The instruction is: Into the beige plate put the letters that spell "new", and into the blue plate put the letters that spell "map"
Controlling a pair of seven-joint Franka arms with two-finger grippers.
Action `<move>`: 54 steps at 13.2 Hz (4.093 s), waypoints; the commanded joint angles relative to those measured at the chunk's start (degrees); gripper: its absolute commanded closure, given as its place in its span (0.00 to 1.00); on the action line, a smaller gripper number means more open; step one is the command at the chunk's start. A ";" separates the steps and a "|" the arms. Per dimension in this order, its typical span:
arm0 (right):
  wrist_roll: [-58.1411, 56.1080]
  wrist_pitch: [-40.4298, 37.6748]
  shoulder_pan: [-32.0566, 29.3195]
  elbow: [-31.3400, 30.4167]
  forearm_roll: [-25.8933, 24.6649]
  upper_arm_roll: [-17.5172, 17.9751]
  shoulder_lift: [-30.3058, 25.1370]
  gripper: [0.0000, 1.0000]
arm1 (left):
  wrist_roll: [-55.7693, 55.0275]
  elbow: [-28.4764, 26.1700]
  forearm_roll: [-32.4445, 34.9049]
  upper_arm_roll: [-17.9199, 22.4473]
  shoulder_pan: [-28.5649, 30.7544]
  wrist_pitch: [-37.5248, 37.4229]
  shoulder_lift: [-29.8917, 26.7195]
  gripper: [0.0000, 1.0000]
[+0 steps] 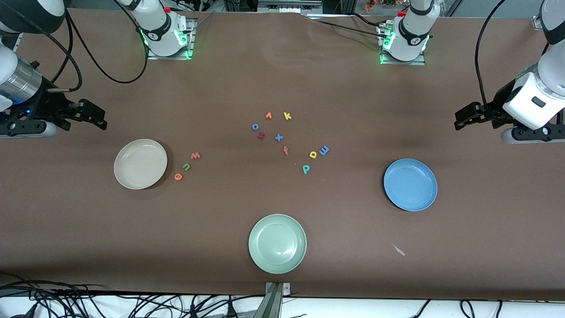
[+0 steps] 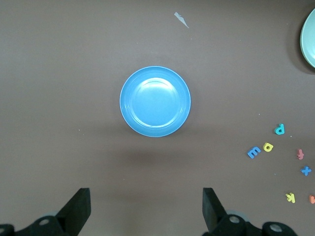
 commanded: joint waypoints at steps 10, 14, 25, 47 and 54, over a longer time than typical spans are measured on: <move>0.07 0.80 0.89 0.93 0.85 0.07 0.26 0.00 | -0.64 1.72 -1.00 -0.33 0.36 0.17 1.10 0.00; 0.07 0.72 0.81 0.93 0.85 0.07 0.18 0.00 | -0.64 1.72 -1.00 -0.33 0.36 0.17 1.10 0.00; 0.07 0.45 0.89 0.93 0.85 0.16 0.18 0.00 | -0.73 1.72 -1.00 -0.33 0.09 0.26 1.80 0.00; -0.02 0.72 0.63 0.93 0.85 0.51 0.18 0.00 | -0.38 1.81 -1.00 -0.33 0.27 0.26 2.33 0.00; -0.11 0.72 0.63 0.93 0.85 0.51 0.18 0.00 | -0.64 2.51 -1.00 -0.33 -0.09 0.35 3.56 0.00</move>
